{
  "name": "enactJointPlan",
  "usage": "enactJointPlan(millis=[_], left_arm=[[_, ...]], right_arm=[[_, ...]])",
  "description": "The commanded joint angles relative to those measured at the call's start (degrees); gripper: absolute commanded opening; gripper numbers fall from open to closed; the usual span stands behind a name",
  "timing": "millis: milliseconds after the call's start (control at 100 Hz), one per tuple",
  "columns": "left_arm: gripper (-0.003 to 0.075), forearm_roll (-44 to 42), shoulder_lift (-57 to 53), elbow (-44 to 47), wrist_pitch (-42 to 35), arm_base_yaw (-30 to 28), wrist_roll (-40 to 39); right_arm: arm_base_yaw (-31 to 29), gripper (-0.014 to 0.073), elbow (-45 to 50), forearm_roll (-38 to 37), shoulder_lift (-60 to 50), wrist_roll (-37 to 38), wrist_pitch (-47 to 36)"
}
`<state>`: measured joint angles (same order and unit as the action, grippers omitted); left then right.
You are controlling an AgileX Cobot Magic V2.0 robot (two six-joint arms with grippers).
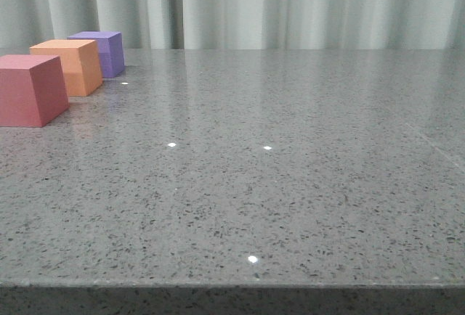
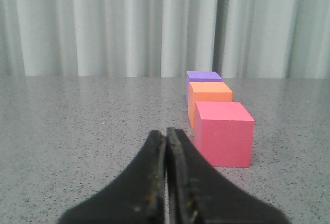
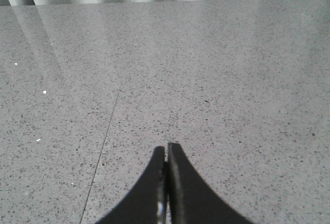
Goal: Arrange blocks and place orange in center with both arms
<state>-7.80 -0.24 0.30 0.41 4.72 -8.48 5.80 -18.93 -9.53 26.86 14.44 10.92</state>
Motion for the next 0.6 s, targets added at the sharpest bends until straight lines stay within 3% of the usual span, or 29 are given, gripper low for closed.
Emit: enactJointPlan(millis=[0, 210, 590], left_arm=[[-0.002, 0.5, -1.9, 2.6, -5.0, -0.2, -0.5], [-0.002, 0.5, -1.9, 2.6, -5.0, -0.2, -0.5], [-0.002, 0.5, -1.9, 2.6, -5.0, -0.2, -0.5]], right_arm=[[-0.3, -0.0068, 1.6, 0.4, -3.1, -0.2, -9.2], [-0.3, -0.0068, 10.1, 4.4, -12.5, -0.2, -19.3], [-0.3, -0.0068, 18.9, 9.8, -24.1, -4.3, -21.0]])
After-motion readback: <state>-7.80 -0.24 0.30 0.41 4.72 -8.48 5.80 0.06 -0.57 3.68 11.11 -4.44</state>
